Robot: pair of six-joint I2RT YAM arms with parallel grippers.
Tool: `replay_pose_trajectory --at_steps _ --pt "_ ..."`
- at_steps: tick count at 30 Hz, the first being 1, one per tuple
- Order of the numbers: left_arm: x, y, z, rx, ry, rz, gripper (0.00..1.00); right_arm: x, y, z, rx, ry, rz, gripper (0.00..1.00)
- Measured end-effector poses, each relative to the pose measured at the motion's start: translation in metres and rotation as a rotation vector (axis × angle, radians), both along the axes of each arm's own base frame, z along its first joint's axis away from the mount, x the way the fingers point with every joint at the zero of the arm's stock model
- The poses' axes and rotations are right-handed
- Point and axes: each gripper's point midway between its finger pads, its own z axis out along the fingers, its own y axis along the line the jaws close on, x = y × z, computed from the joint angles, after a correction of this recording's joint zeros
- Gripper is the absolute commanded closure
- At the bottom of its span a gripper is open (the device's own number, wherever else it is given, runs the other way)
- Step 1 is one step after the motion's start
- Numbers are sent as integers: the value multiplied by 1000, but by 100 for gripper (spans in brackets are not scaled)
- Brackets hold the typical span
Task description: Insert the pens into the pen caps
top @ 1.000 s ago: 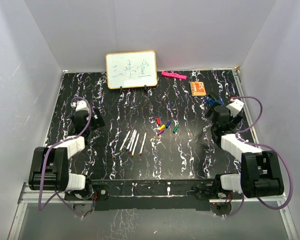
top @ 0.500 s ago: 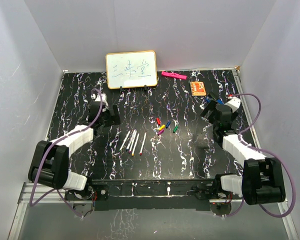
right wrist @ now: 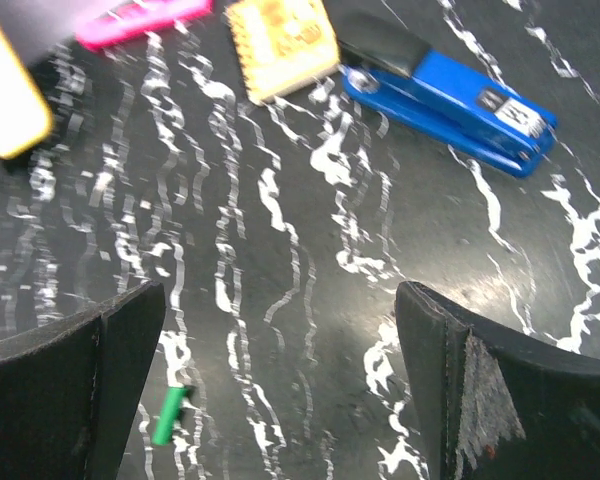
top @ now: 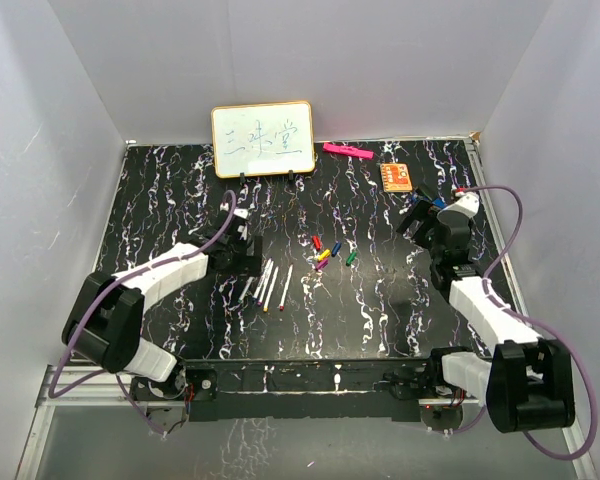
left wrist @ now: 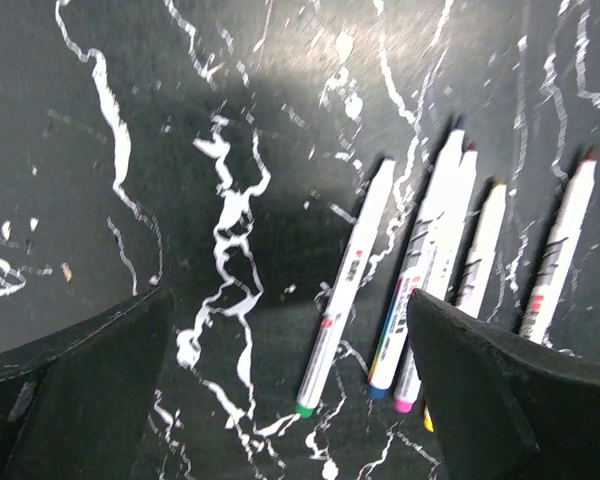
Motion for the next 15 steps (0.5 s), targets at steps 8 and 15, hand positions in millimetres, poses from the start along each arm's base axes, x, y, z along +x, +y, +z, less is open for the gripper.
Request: replay_pose_trajectory --at_steps 8,15 --pt "-24 12 5 45 86 -1 7 10 11 69 64 -251 36 2" --pt "-26 10 17 51 126 -9 13 12 10 73 54 -275 41 2"
